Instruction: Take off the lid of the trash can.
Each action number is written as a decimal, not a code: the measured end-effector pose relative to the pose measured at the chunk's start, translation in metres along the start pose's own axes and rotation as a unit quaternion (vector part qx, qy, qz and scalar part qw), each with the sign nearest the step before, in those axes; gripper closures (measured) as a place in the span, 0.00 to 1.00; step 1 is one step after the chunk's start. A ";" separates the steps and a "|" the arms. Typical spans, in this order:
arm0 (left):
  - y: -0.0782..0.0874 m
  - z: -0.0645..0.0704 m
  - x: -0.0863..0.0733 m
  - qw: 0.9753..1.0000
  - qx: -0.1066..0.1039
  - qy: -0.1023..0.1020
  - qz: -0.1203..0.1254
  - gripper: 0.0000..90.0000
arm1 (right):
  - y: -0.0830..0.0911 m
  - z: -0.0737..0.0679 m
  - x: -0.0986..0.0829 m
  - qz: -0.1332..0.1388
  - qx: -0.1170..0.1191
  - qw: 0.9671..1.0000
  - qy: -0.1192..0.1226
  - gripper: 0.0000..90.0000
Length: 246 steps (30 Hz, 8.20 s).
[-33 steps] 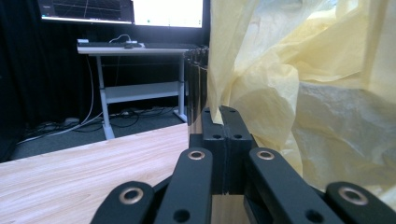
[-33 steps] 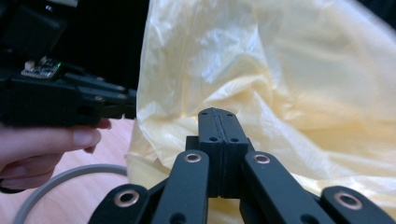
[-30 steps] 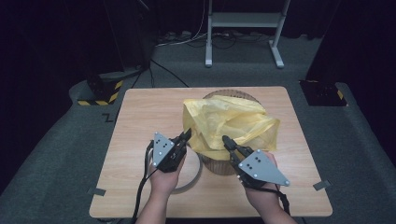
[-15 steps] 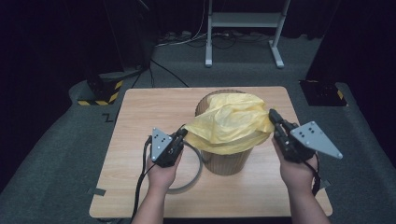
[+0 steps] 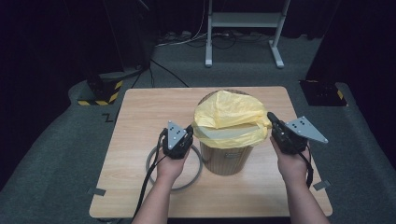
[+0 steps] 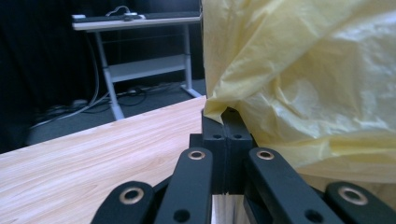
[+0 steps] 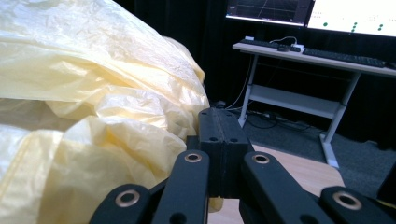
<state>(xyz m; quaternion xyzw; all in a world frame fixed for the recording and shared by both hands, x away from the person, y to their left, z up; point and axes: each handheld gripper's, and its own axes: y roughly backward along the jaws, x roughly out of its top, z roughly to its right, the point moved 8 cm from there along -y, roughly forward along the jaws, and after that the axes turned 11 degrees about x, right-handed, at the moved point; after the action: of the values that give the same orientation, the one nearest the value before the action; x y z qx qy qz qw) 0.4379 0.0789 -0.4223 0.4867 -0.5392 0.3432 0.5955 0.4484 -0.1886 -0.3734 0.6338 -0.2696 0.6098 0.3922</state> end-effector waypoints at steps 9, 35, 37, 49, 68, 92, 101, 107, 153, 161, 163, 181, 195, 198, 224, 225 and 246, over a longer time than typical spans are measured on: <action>0.029 0.024 -0.017 1.000 -0.018 -0.004 0.014 1.00 | -0.004 0.009 -0.002 -0.001 0.018 1.000 -0.005 0.97; 0.070 0.063 -0.023 0.998 -0.030 -0.027 0.038 0.73 | 0.030 0.000 0.001 0.010 -0.014 1.000 -0.003 0.69; 0.078 0.060 -0.018 0.998 -0.009 -0.025 0.054 0.65 | 0.039 -0.001 0.004 0.020 -0.018 1.000 0.000 0.68; 0.102 0.062 0.016 0.989 0.052 -0.041 0.130 0.49 | 0.065 -0.034 0.032 0.076 -0.001 0.997 0.019 0.68; 0.058 0.039 0.078 0.989 0.070 -0.064 0.109 0.98 | 0.052 -0.036 0.013 0.051 0.023 0.998 -0.037 0.70; 0.009 0.032 -0.011 1.000 0.000 0.002 0.007 1.00 | 0.040 -0.013 -0.017 0.001 0.000 0.999 -0.032 0.86; 0.037 0.067 -0.022 0.999 -0.025 0.001 0.027 0.95 | 0.035 0.013 -0.019 -0.001 -0.013 0.999 -0.031 0.91; 0.040 0.058 -0.019 1.000 -0.005 -0.005 0.029 0.81 | 0.020 0.025 -0.015 -0.009 -0.015 1.000 -0.025 0.84; -0.009 0.050 -0.006 1.000 -0.016 -0.005 0.007 1.00 | 0.042 0.014 -0.039 -0.021 -0.033 0.999 -0.019 0.79; 0.041 0.064 -0.016 0.999 0.003 -0.017 0.039 0.99 | 0.028 0.015 -0.032 -0.014 0.007 1.000 -0.025 0.85; 0.041 0.054 -0.016 0.999 0.014 -0.012 0.035 0.98 | 0.010 0.013 -0.028 -0.027 0.011 0.999 -0.015 0.79; 0.075 0.016 0.017 0.992 0.025 0.035 0.116 0.96 | 0.049 -0.015 -0.019 -0.006 0.001 1.000 0.001 0.73; -0.035 -0.018 0.001 0.998 0.054 0.021 -0.002 1.00 | 0.043 -0.024 -0.030 -0.011 0.009 1.000 -0.018 0.77; -0.048 -0.006 -0.004 0.999 0.034 0.016 -0.010 1.00 | 0.039 -0.020 -0.032 -0.015 0.008 1.000 -0.025 0.77; 0.018 0.039 -0.005 0.999 0.017 -0.001 0.038 0.97 | 0.027 0.033 -0.034 -0.031 -0.031 0.999 -0.014 0.76; 0.021 0.032 0.001 0.999 0.025 0.004 0.047 0.96 | 0.026 0.033 -0.034 -0.032 -0.030 0.999 -0.013 0.76; -0.013 0.039 0.086 0.999 -0.022 0.010 0.044 0.96 | 0.058 0.011 -0.019 0.001 -0.023 1.000 0.001 0.73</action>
<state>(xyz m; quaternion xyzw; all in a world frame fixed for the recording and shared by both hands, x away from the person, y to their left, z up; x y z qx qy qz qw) 0.4543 0.0282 -0.3431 0.4459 -0.5612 0.3622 0.5959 0.4043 -0.2318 -0.3813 0.6239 -0.2834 0.6045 0.4062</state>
